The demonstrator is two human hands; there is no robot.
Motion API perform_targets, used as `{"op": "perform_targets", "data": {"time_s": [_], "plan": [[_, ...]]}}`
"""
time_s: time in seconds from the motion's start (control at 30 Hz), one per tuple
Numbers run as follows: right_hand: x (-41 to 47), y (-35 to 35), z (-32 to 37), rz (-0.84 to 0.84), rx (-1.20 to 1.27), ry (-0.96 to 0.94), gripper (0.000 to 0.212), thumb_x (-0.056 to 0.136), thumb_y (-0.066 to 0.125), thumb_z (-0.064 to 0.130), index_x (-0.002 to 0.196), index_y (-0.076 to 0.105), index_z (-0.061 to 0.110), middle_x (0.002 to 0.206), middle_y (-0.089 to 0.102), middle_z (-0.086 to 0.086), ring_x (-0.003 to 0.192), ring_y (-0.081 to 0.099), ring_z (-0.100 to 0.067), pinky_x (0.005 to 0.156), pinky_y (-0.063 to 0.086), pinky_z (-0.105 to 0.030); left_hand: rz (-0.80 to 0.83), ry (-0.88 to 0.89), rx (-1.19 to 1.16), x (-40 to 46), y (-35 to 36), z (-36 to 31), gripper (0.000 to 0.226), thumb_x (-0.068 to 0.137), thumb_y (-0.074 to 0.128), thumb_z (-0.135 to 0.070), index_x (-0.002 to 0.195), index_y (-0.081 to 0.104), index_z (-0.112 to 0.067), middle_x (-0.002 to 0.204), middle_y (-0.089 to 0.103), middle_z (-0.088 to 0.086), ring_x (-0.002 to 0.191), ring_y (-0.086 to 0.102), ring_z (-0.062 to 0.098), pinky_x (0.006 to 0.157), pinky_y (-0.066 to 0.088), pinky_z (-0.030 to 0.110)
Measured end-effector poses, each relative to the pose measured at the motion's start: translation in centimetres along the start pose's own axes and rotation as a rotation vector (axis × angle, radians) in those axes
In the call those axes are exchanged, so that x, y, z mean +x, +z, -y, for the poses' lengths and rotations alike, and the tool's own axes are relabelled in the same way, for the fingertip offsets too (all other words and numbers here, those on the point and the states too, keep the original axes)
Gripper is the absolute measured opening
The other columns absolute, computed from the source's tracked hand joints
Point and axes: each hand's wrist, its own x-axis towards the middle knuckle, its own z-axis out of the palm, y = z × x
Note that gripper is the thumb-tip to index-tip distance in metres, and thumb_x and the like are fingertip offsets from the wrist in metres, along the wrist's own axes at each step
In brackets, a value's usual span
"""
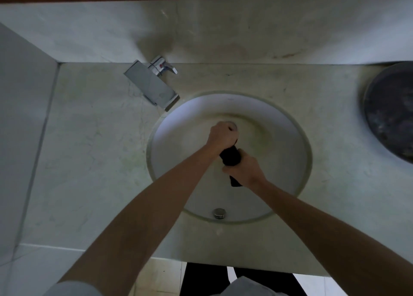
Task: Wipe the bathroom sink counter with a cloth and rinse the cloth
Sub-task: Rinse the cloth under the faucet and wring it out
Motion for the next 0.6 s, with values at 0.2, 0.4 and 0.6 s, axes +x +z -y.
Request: {"op": "perform_targets", "data": {"time_s": [0.2, 0.4, 0.6], "plan": [[-2.7, -5.0, 2.9, 0.222, 0.210, -0.105, 0.031, 0.084, 0.077, 0.018, 0.109, 0.058, 0.017, 0.084, 0.072, -0.011, 0.067, 0.070, -0.025, 0.058, 0.054, -0.032, 0.413, -0.083, -0.721, -3.5, -7.2, -1.2, 0.019, 0.096, 0.067, -0.024, 0.103, 0.069, -0.007, 0.099, 0.073, 0.008, 0.093, 0.069, 0.019, 0.089, 0.057, 0.035], [-5.2, -9.0, 4.2, 0.779, 0.829, 0.009, 0.044, 0.090, 0.066, 0.018, 0.130, 0.054, 0.005, 0.102, 0.062, -0.015, 0.068, 0.059, -0.022, 0.061, 0.053, -0.033, 0.729, 0.239, -0.989, -4.7, -11.6, 0.6, 0.075, 0.084, 0.076, -0.012, 0.150, 0.040, -0.002, 0.146, 0.051, 0.020, 0.139, 0.046, 0.035, 0.117, 0.037, 0.047], [-6.0, -7.4, 5.6, 1.352, 1.177, -0.058, 0.056, 0.093, 0.062, 0.031, 0.139, 0.043, 0.005, 0.089, 0.054, -0.008, 0.052, 0.047, -0.009, 0.048, 0.040, -0.021, 0.818, 0.375, -1.319, -6.5, -9.0, -1.9, 0.035, 0.076, 0.085, -0.024, 0.105, 0.069, -0.011, 0.132, 0.060, 0.013, 0.125, 0.056, 0.027, 0.106, 0.042, 0.049]]}}
